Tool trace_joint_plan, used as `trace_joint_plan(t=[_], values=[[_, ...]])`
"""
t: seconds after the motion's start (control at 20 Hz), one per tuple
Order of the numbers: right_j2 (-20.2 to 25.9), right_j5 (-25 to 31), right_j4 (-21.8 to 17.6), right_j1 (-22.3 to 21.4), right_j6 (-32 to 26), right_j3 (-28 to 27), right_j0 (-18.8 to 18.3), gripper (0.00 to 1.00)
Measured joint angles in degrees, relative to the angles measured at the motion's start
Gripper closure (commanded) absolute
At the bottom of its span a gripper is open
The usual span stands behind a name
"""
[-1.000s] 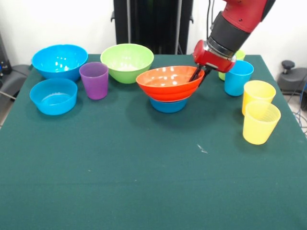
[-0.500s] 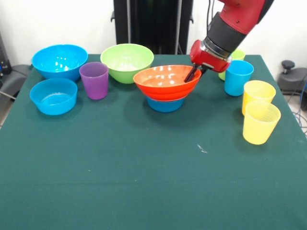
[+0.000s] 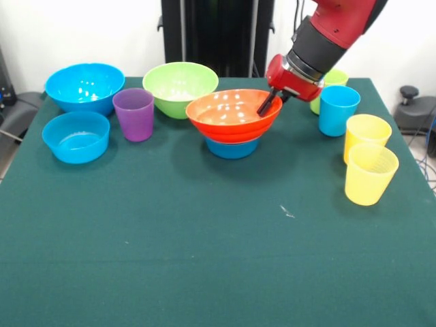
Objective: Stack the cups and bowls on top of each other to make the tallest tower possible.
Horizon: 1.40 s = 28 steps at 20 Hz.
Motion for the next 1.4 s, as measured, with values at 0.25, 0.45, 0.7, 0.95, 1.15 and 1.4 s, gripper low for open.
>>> trace_joint_plan(t=[0.25,0.45,0.7,0.95,1.15,1.4], values=[[-1.1,0.0,0.0,0.8,0.0,0.0,0.8,1.00],[-2.3,0.0,0.0,1.5,0.0,0.0,1.7,1.00],[-3.4,0.0,0.0,1.6,0.0,0.0,2.7,1.00],[-4.2,0.0,0.0,1.6,0.0,0.0,3.2,1.00],[-4.5,0.0,0.0,1.6,0.0,0.0,3.3,1.00],[-4.5,0.0,0.0,1.6,0.0,0.0,3.1,1.00]])
